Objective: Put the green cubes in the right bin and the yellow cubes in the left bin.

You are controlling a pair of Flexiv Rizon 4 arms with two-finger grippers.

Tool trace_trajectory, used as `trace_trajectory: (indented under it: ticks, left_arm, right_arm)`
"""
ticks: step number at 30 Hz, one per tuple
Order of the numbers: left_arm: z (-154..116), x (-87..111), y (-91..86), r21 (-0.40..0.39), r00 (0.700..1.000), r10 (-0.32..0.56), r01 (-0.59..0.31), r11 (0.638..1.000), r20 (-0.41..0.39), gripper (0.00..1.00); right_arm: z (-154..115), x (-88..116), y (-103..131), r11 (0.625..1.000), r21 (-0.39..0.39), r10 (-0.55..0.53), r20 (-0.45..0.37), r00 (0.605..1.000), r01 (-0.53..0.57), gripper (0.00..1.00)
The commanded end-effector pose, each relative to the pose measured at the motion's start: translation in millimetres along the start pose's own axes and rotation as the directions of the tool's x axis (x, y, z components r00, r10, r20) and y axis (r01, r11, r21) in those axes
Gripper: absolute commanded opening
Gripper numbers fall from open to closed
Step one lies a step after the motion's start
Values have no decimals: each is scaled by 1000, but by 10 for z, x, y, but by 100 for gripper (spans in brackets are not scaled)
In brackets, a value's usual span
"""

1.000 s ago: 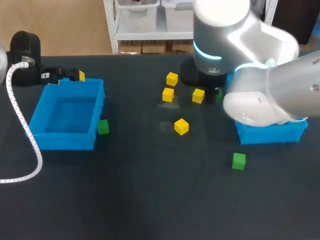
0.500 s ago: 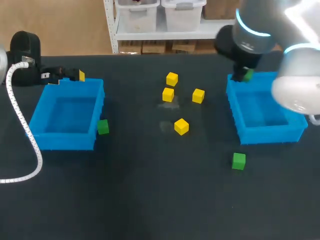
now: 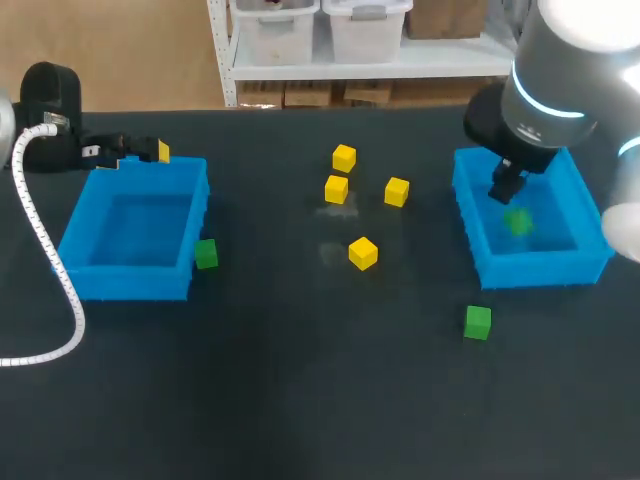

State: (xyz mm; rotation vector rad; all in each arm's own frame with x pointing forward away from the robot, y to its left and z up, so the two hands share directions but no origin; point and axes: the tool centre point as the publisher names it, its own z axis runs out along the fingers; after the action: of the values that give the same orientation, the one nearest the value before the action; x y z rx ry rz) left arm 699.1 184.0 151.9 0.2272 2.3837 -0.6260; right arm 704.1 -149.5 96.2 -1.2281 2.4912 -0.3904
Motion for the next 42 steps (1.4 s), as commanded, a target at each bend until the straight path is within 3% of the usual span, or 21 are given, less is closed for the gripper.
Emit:
trace_trajectory:
  ticks: [1,9,19,24,30,37,42]
  left_arm:
    - [4,9,14,7,1000,2,-2,1000,5,100]
    - [4,9,14,7,1000,2,-2,1000,5,100]
    - [4,9,14,7,1000,2,-2,1000,5,100]
    - [4,9,14,7,1000,2,-2,1000,5,100]
    - [4,9,14,7,1000,2,-2,1000,5,100]
    - [4,9,14,7,1000,2,-2,1000,5,100]
    - [4,9,14,7,1000,2,-2,1000,5,100]
  right_arm:
    - [-238,107,57,1000,18,-27,41,999,26,100]
    - [-685,108,286,988,6,-152,79,985,152,100]
    - [-966,183,870,949,-85,-299,69,952,304,100]
    - [-940,137,1221,928,-152,-330,85,940,339,100]
    - [-824,235,1622,905,-204,-370,56,927,373,100]
    - [-659,396,1888,902,-243,-362,22,932,356,100]
    - [-521,425,1900,909,-240,-350,4,937,340,100]
